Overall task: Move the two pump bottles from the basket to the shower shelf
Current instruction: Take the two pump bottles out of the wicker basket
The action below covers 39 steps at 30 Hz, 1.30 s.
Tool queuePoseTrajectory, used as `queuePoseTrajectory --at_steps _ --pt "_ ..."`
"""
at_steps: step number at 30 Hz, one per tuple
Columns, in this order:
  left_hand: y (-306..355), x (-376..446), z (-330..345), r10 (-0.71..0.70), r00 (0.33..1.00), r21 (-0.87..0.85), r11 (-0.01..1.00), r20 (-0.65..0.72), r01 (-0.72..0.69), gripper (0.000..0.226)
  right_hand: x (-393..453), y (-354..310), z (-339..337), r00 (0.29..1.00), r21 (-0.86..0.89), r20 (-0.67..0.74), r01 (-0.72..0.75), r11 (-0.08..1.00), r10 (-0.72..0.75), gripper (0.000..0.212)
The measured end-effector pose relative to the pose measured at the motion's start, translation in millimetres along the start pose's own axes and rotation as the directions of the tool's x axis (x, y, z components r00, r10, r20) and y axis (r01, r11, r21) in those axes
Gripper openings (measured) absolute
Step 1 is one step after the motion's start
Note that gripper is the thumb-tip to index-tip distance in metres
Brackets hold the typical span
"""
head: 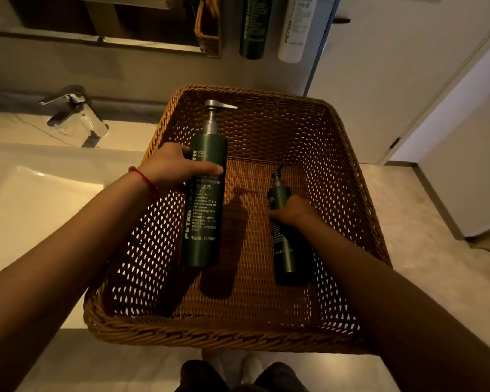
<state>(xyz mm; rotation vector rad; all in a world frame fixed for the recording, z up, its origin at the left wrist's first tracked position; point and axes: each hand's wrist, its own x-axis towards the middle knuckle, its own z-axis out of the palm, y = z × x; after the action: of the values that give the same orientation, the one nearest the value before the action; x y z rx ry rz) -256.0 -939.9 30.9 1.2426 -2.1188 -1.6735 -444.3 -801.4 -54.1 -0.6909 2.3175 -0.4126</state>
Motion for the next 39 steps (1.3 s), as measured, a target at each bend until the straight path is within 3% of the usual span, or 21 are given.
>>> queuePoseTrajectory --at_steps 8,13,18,22,28,33,39 --pt "-7 0 2 0.024 1.000 0.015 1.000 -0.013 -0.024 0.032 -1 5 -14 1.000 0.216 -0.017 -0.004 0.976 0.008 0.060" --pt "-2 -3 1 0.042 0.999 0.000 0.999 -0.023 -0.042 0.031 -16 -21 -39 0.976 0.323 -0.115 0.212 0.923 -0.184 0.056" --pt "6 -11 -1 0.114 0.992 -0.091 0.989 -0.057 -0.119 0.031 -57 -31 -79 0.884 0.343 -0.269 0.458 0.820 -0.382 0.060" --pt "16 -25 0 0.176 0.982 -0.171 0.968 -0.072 -0.186 0.018 -88 -22 -91 0.833 0.384 -0.326 0.549 0.742 -0.447 0.058" --pt "29 -54 2 0.182 0.980 -0.236 0.952 -0.076 -0.195 0.040 -116 -7 -96 0.812 0.465 -0.367 0.582 0.667 -0.453 0.056" --pt "33 -86 11 0.188 0.971 -0.257 0.941 -0.147 -0.221 0.039 -128 7 -103 0.767 0.487 -0.387 0.642 0.592 -0.513 0.050" --pt "34 -136 39 0.193 0.916 -0.259 0.920 -0.351 -0.293 0.014 -142 30 -122 0.685 0.500 -0.338 0.712 0.493 -0.646 0.031"
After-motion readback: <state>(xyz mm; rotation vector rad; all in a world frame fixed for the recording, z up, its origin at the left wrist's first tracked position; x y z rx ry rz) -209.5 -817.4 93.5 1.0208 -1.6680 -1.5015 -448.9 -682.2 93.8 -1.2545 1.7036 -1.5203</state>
